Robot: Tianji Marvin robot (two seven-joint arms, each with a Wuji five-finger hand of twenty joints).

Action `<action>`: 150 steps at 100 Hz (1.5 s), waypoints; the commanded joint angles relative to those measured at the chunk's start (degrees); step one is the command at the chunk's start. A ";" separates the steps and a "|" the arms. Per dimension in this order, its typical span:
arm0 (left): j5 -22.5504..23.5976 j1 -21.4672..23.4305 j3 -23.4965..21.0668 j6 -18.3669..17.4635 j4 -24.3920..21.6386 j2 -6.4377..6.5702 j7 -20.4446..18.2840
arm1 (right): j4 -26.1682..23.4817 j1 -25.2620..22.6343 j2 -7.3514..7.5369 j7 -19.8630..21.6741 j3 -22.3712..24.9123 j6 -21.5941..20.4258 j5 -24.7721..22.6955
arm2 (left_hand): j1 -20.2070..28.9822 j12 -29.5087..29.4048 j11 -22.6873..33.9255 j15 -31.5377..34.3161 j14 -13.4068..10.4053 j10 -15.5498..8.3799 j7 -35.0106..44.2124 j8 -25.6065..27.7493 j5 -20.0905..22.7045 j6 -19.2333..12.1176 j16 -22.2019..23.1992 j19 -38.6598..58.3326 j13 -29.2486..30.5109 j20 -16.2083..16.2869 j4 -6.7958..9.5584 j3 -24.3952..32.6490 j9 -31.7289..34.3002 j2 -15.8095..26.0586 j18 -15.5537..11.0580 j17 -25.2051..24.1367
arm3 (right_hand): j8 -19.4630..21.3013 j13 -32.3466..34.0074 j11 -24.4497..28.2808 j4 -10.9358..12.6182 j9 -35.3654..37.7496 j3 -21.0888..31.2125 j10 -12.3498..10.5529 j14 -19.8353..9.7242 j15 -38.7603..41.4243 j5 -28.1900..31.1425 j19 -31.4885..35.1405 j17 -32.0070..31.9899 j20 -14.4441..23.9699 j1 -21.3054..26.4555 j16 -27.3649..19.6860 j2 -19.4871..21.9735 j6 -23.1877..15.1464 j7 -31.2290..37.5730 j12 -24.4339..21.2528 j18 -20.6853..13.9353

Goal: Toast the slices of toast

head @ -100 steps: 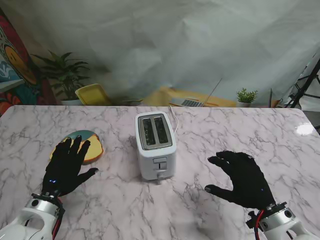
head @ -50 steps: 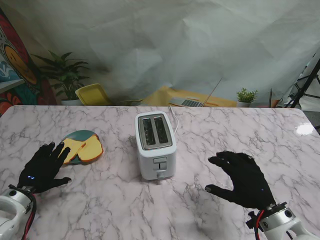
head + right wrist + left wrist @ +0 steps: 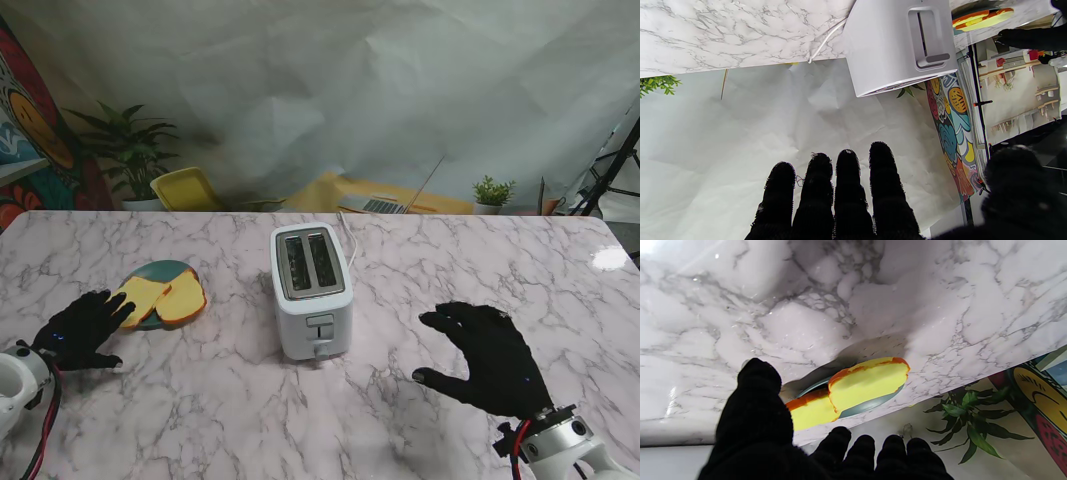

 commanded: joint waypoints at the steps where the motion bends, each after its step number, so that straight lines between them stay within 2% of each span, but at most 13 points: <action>1: 1.19 -0.58 0.18 -0.25 0.97 0.74 -0.85 | 0.00 -0.54 -0.11 -0.22 0.12 0.30 -0.02 | 1.74 -1.10 -1.68 -1.89 -0.01 -0.04 -1.70 -1.27 -2.36 1.14 -0.70 -2.34 -2.40 -1.31 1.08 1.99 -2.93 -2.06 -3.13 -1.29 | -1.17 -0.40 -1.35 -0.67 0.16 -1.07 -0.47 -1.11 -2.39 -1.03 0.20 -0.05 -0.74 0.28 -1.43 1.85 0.96 -0.44 -0.28 0.12; 8: 2.06 -1.08 0.34 -0.72 2.02 1.03 -1.01 | 0.03 -0.57 -0.14 -0.34 0.16 0.26 0.07 | 1.92 -2.09 -1.53 -2.23 -0.06 -0.38 -1.66 -2.82 -2.26 0.85 -1.22 -2.26 -2.38 -1.97 1.06 2.72 -2.90 -2.15 -3.20 -1.51 | -1.18 -0.34 -1.33 -0.67 0.28 -1.11 -0.57 -1.09 -2.37 -1.00 0.22 -0.02 -0.74 0.28 -1.42 1.86 0.95 -0.43 -0.27 0.15; 24: 4.61 -2.57 1.40 -0.51 4.92 1.66 1.20 | 0.07 -0.51 -0.15 -0.19 0.09 0.33 0.35 | 3.70 -1.78 -1.23 -2.13 -0.58 -1.33 -1.40 -3.11 -2.19 -0.08 -1.36 -2.25 -2.28 -2.19 1.18 3.94 -2.69 -2.33 -3.66 -1.41 | -1.22 -0.36 -1.32 -0.66 0.30 -1.16 -0.64 -1.09 -2.40 -0.98 0.20 -0.06 -0.75 0.25 -1.43 2.06 0.96 -0.44 -0.26 0.10; 54: 8.64 -6.51 5.30 0.64 8.73 2.70 3.40 | 0.06 -0.58 -0.17 -0.19 0.16 0.33 0.49 | 11.45 -0.79 -0.90 -1.76 -0.58 -2.06 -0.81 -2.54 -2.12 -0.83 -0.91 -2.01 -2.12 -2.21 1.42 8.36 -2.46 -3.75 -3.43 -1.33 | -1.27 -0.27 -1.33 -0.66 0.48 -1.39 -0.58 -1.13 -2.39 -0.76 0.23 0.03 -0.73 0.30 -1.43 2.36 0.96 -0.38 -0.27 0.08; 56: 8.87 -6.79 5.59 0.69 8.97 2.77 3.56 | 0.07 -0.58 -0.17 -0.19 0.16 0.35 0.50 | 12.04 0.35 -1.00 -1.80 -0.59 -2.17 -0.68 -1.15 -2.27 -0.94 0.06 -1.81 -2.11 -1.58 1.00 9.62 -2.43 -4.14 -3.38 -1.45 | -1.27 -0.24 -1.34 -0.66 0.47 -1.40 -0.61 -1.14 -2.38 -0.74 0.23 0.02 -0.73 0.31 -1.42 2.39 0.94 -0.38 -0.27 0.08; 65: 9.33 -7.91 6.72 1.23 9.85 2.93 3.60 | 0.07 -0.57 -0.18 -0.15 0.13 0.45 0.54 | 13.93 1.79 -0.44 -1.26 -0.76 -2.83 -0.21 0.65 -2.26 -1.57 1.48 -1.22 -1.99 -0.56 0.90 12.24 -2.19 -5.05 -3.42 -1.38 | -1.29 -0.19 -1.30 -0.65 0.64 -1.47 -0.72 -1.16 -2.38 -0.60 0.23 0.04 -0.74 0.34 -1.42 2.53 0.95 -0.33 -0.25 0.10; 80: 10.00 -9.68 8.44 1.45 11.52 3.29 3.64 | 0.14 -0.42 -0.17 -0.14 -0.08 0.43 0.69 | 13.06 8.71 2.99 0.85 -1.47 -4.59 2.42 5.61 -0.16 -3.74 4.99 2.06 -1.10 1.36 0.43 14.35 -0.25 -6.13 -4.31 -0.76 | -1.33 -0.10 -1.29 -0.64 0.85 -1.64 -0.79 -1.19 -2.38 -0.42 0.27 0.10 -0.74 0.33 -1.42 2.88 0.92 -0.28 -0.25 0.07; 112: 9.78 -13.71 12.83 1.82 17.00 4.08 5.22 | 0.14 -0.28 -0.15 0.20 -0.25 0.59 0.96 | 15.20 9.47 3.94 3.60 -1.02 -4.26 5.35 6.27 0.98 -3.52 7.00 7.14 -0.17 2.02 0.58 14.57 0.42 -6.28 -3.72 -0.58 | -1.45 0.02 -1.39 -0.61 0.99 -2.08 -0.79 -1.23 -2.38 -0.34 0.33 0.10 -0.74 0.50 -1.42 3.32 0.76 -0.23 -0.28 0.05; 119: 9.65 -14.41 13.72 1.94 18.09 4.24 6.15 | 0.14 -0.31 -0.16 0.14 -0.24 0.64 0.91 | 16.68 10.09 5.39 5.66 -0.76 -4.32 7.26 6.57 1.10 -3.80 8.36 10.64 0.43 2.80 0.62 14.94 1.07 -6.28 -3.30 -0.52 | -1.48 0.12 -1.37 -0.61 1.15 -2.20 -0.92 -1.27 -2.36 -0.25 0.35 0.12 -0.75 0.53 -1.42 3.34 0.73 -0.19 -0.27 0.09; 129: 8.84 -15.46 14.91 2.15 19.99 4.36 8.18 | 0.18 -0.26 -0.15 0.07 -0.29 0.68 0.88 | 19.76 11.68 11.28 11.82 -1.26 -5.40 12.72 7.84 2.66 -5.45 10.79 20.94 1.95 5.17 0.49 16.09 3.13 -5.98 -3.70 -0.85 | -1.52 0.08 -1.46 -0.59 1.16 -2.35 -0.91 -1.31 -2.40 -0.20 0.37 0.14 -0.75 0.59 -1.43 3.50 0.69 -0.15 -0.31 0.11; 137: 8.04 -16.21 15.67 2.26 21.35 4.43 9.97 | 0.21 -0.20 -0.14 0.11 -0.36 0.76 0.86 | 22.14 13.70 19.73 20.93 -1.57 -6.31 21.77 9.95 4.21 -7.11 13.19 31.46 2.96 8.78 0.51 16.69 5.35 -5.71 -4.18 -1.41 | -1.55 0.19 -1.46 -0.57 1.30 -2.46 -1.00 -1.33 -2.38 -0.14 0.40 0.17 -0.75 0.69 -1.43 3.54 0.64 -0.11 -0.30 0.15; 150: 6.37 -16.79 16.32 2.75 22.82 4.26 12.29 | 0.23 -0.12 -0.13 0.15 -0.49 0.88 0.85 | 22.69 16.58 26.79 31.38 -0.36 -7.05 37.51 13.43 8.55 -9.94 17.75 46.30 8.25 14.81 0.21 20.03 14.57 -6.86 -4.02 -1.64 | -1.60 0.28 -1.46 -0.56 1.42 -2.64 -1.03 -1.34 -2.37 -0.02 0.43 0.18 -0.75 0.78 -1.42 3.74 0.58 -0.03 -0.30 0.22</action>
